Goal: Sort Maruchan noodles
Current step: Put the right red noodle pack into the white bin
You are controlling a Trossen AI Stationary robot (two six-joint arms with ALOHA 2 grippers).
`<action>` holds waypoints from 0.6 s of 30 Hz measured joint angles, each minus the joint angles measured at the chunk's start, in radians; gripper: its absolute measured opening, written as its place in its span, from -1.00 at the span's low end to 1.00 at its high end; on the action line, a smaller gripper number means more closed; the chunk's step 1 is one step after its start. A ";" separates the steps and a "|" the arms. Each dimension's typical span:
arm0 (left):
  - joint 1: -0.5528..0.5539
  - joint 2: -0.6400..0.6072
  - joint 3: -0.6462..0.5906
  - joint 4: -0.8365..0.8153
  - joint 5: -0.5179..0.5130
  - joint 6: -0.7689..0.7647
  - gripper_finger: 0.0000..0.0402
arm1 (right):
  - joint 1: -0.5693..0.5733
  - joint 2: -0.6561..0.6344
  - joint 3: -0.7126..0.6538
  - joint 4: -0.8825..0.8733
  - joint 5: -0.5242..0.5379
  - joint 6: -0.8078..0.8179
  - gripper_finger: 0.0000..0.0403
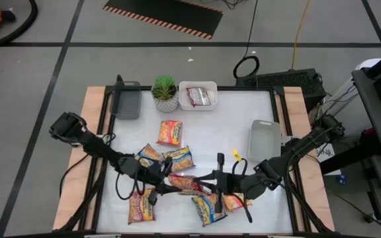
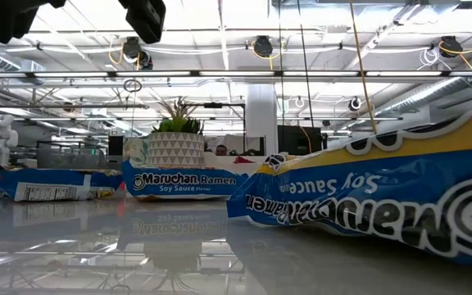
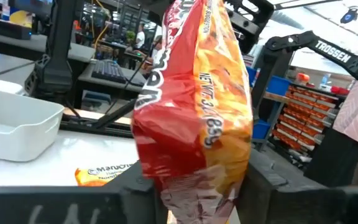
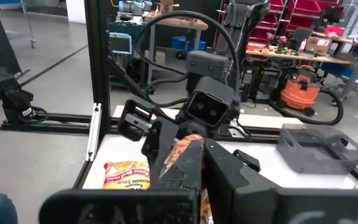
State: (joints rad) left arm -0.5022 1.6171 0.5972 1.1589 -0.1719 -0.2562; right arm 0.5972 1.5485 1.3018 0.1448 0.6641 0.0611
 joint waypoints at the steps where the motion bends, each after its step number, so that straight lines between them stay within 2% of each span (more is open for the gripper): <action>1: 0.001 0.000 0.000 -0.001 -0.001 0.000 -0.38 | 0.000 0.001 0.000 0.000 0.021 0.011 -0.99; 5: 0.001 0.000 0.000 -0.003 -0.007 -0.002 -0.36 | 0.001 0.001 0.000 -0.013 0.104 0.075 -0.84; 14: -0.019 -0.045 0.000 0.006 -0.013 -0.005 -0.35 | 0.071 -0.035 0.000 -0.012 0.308 0.085 -0.13; 18: -0.051 -0.081 0.000 0.010 -0.023 0.035 -0.35 | 0.114 -0.054 0.000 -0.011 0.363 0.084 0.09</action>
State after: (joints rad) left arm -0.5532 1.5361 0.5972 1.1689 -0.1954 -0.2211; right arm 0.7114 1.4944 1.3014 0.1337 1.0266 0.1447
